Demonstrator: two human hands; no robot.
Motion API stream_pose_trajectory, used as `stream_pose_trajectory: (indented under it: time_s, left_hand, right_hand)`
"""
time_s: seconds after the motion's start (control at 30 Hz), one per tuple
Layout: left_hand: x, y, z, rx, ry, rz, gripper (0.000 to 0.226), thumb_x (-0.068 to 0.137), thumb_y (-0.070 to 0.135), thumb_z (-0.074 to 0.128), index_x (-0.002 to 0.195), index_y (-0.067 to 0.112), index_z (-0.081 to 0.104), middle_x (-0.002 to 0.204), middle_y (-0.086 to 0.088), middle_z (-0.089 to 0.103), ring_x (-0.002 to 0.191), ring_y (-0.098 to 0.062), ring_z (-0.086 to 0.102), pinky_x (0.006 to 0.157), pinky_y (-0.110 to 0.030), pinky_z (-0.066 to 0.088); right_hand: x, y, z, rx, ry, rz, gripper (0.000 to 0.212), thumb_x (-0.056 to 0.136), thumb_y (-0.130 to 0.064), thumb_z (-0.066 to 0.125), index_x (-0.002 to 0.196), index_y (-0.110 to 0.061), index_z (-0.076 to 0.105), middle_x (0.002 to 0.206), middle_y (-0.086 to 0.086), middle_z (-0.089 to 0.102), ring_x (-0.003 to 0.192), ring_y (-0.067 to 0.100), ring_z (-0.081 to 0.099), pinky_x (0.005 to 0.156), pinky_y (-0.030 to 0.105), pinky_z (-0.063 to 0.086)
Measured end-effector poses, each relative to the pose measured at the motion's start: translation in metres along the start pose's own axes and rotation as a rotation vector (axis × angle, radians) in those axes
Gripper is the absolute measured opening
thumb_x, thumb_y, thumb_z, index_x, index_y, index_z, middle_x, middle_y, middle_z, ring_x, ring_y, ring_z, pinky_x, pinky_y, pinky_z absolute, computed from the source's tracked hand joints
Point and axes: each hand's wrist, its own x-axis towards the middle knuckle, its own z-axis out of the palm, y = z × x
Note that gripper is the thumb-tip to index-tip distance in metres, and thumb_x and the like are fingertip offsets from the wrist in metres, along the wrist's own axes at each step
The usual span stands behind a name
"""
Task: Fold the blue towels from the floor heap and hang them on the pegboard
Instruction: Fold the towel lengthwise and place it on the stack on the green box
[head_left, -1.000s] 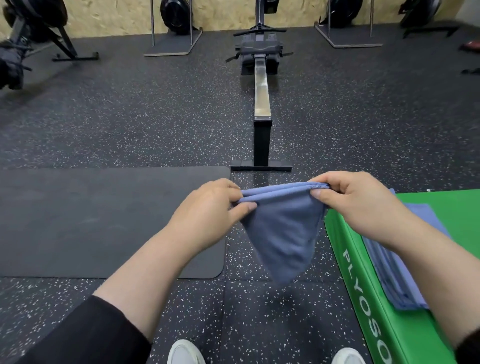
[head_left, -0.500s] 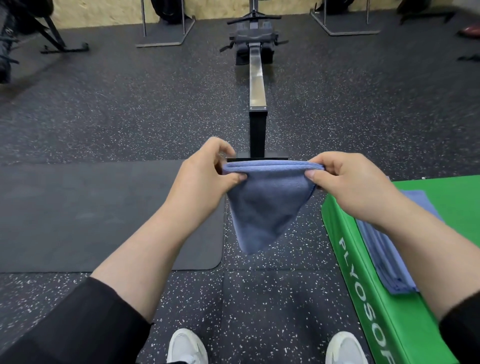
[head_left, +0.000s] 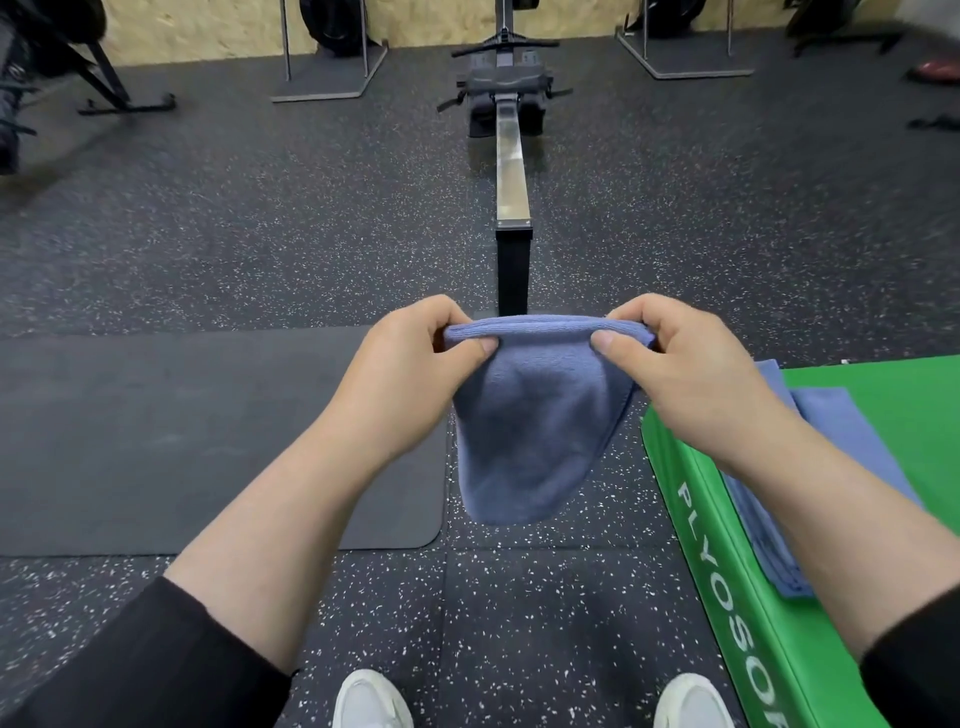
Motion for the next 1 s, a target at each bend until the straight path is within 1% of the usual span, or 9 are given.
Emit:
stream_pose_trajectory:
  time_s: [0.13, 0.23, 0.37, 0.5, 0.6, 0.77, 0.83, 0.9, 1.0]
  left_hand:
    - [-0.004, 0.005, 0.002, -0.054, -0.016, -0.018, 0.01, 0.088, 0.027, 0.069, 0.088, 0.026, 0.059, 0.071, 0.005, 0.064, 0.06, -0.007, 0.051, 0.059, -0.027, 0.038]
    - [-0.008, 0.008, 0.009, -0.059, -0.094, -0.048, 0.027, 0.085, 0.036, 0.074, 0.106, 0.036, 0.057, 0.078, 0.007, 0.062, 0.067, -0.006, 0.054, 0.061, -0.024, 0.041]
    - [-0.007, 0.008, 0.026, 0.114, -0.123, -0.073, 0.02, 0.09, 0.033, 0.066, 0.075, 0.022, 0.059, 0.066, 0.009, 0.059, 0.065, -0.013, 0.054, 0.058, -0.028, 0.04]
    - [-0.006, 0.017, 0.038, -0.252, -0.081, -0.28, 0.003, 0.088, 0.017, 0.06, 0.088, 0.014, 0.058, 0.06, -0.002, 0.063, 0.046, -0.022, 0.058, 0.051, -0.033, 0.051]
    - [-0.007, 0.026, 0.042, -0.488, -0.043, -0.382, 0.02, 0.089, 0.009, 0.053, 0.106, 0.017, 0.058, 0.063, -0.006, 0.068, 0.046, -0.026, 0.06, 0.051, -0.035, 0.052]
    - [-0.007, 0.033, 0.042, -0.536, 0.074, -0.365, 0.025, 0.09, 0.01, 0.053, 0.113, 0.019, 0.06, 0.084, -0.011, 0.076, 0.059, -0.026, 0.071, 0.062, -0.044, 0.063]
    - [-0.007, 0.033, 0.041, -0.583, 0.061, -0.34, 0.028, 0.09, 0.012, 0.052, 0.115, 0.023, 0.059, 0.088, -0.01, 0.076, 0.069, -0.025, 0.075, 0.072, -0.048, 0.064]
    - [-0.008, 0.035, 0.04, -0.618, 0.004, -0.31, 0.035, 0.089, 0.013, 0.05, 0.121, 0.025, 0.058, 0.091, -0.009, 0.076, 0.077, -0.026, 0.075, 0.08, -0.048, 0.062]
    - [-0.007, 0.034, 0.036, -0.521, 0.01, -0.214, 0.042, 0.091, 0.011, 0.05, 0.131, 0.025, 0.053, 0.082, -0.001, 0.072, 0.074, -0.018, 0.068, 0.077, -0.038, 0.059]
  right_hand:
    - [-0.002, -0.005, 0.004, -0.001, -0.007, -0.016, 0.016, 0.096, -0.032, 0.062, 0.087, -0.02, 0.063, 0.061, -0.013, 0.05, 0.056, 0.002, 0.043, 0.053, 0.016, 0.034]
    - [-0.001, -0.006, 0.009, -0.008, -0.029, -0.041, 0.012, 0.096, -0.026, 0.064, 0.087, -0.019, 0.063, 0.06, -0.014, 0.052, 0.057, 0.001, 0.044, 0.054, 0.015, 0.034]
    - [0.001, 0.0, 0.015, -0.011, -0.054, -0.041, 0.01, 0.094, -0.029, 0.068, 0.086, -0.022, 0.066, 0.063, -0.017, 0.059, 0.057, 0.004, 0.046, 0.059, 0.025, 0.037]
    - [0.002, 0.002, 0.02, -0.068, 0.007, -0.052, 0.013, 0.09, -0.035, 0.07, 0.083, -0.025, 0.067, 0.067, -0.008, 0.064, 0.062, 0.01, 0.052, 0.063, 0.035, 0.043]
    - [-0.001, -0.002, 0.026, -0.121, -0.03, -0.06, 0.01, 0.091, -0.036, 0.068, 0.086, -0.027, 0.068, 0.063, -0.01, 0.062, 0.06, 0.008, 0.051, 0.06, 0.033, 0.042]
    - [-0.01, -0.013, 0.028, -0.003, -0.186, -0.109, 0.016, 0.1, -0.028, 0.056, 0.1, -0.025, 0.071, 0.069, -0.016, 0.065, 0.06, 0.001, 0.049, 0.06, 0.025, 0.04]
    - [-0.011, -0.017, 0.025, 0.171, -0.289, -0.11, 0.016, 0.099, -0.028, 0.059, 0.11, -0.028, 0.07, 0.087, -0.022, 0.072, 0.077, -0.004, 0.062, 0.075, 0.019, 0.047]
    - [-0.009, -0.015, 0.025, 0.247, -0.333, -0.084, 0.028, 0.091, -0.033, 0.066, 0.119, -0.035, 0.067, 0.11, -0.015, 0.074, 0.106, 0.007, 0.068, 0.097, 0.036, 0.051]
    - [-0.005, -0.012, 0.024, 0.146, -0.222, -0.112, 0.025, 0.092, -0.022, 0.062, 0.109, -0.039, 0.069, 0.106, -0.019, 0.074, 0.103, 0.004, 0.067, 0.096, 0.037, 0.05]
